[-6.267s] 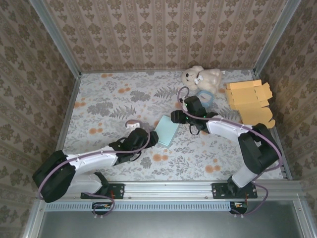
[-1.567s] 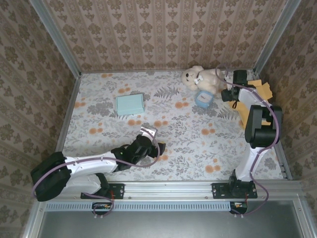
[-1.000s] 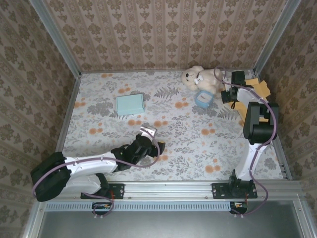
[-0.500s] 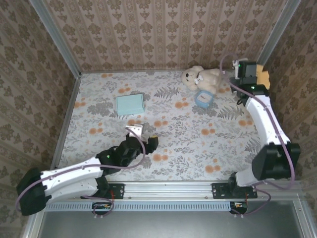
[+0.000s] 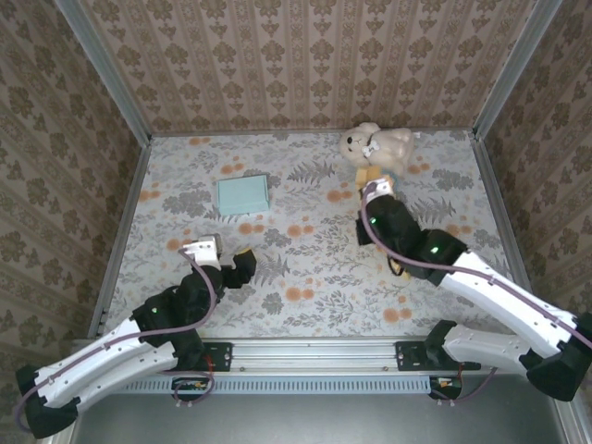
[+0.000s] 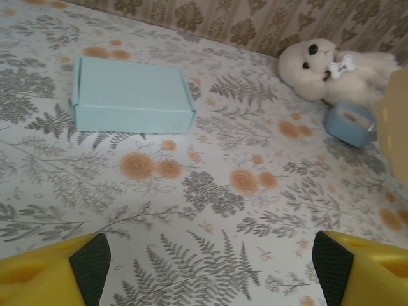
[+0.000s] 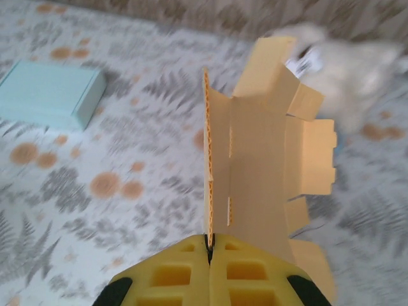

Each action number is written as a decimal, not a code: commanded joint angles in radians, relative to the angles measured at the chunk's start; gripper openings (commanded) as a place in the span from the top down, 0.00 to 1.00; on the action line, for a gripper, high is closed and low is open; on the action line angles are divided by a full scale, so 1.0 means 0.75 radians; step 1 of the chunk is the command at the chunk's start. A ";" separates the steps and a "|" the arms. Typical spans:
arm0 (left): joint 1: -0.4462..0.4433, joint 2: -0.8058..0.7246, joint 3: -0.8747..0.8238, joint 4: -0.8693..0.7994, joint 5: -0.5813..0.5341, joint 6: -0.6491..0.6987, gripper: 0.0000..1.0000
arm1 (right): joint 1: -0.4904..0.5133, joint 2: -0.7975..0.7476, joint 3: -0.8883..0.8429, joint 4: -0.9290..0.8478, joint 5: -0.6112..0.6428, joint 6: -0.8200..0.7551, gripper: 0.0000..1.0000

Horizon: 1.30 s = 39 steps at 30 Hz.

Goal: Fold the paper box

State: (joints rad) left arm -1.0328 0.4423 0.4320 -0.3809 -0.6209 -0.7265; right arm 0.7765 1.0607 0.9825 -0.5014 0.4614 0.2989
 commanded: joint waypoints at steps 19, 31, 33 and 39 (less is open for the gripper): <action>0.228 0.061 -0.143 0.061 0.281 -0.070 0.14 | 0.253 0.649 -0.104 0.840 -0.158 0.419 0.62; 0.240 0.492 -0.065 0.447 0.423 -0.071 0.14 | 0.226 0.154 -0.482 0.710 0.179 0.115 0.48; 0.251 0.638 0.021 0.469 0.440 -0.018 0.14 | 0.218 0.114 -0.537 0.734 0.199 0.083 0.48; 0.353 1.001 0.268 0.528 0.610 0.085 0.14 | 0.197 0.067 -0.678 0.856 0.214 0.033 0.48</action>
State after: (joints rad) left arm -0.7994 1.1358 0.5617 -0.0486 -0.2413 -0.7208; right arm 0.9314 1.1313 0.5056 0.0856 0.5755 0.3679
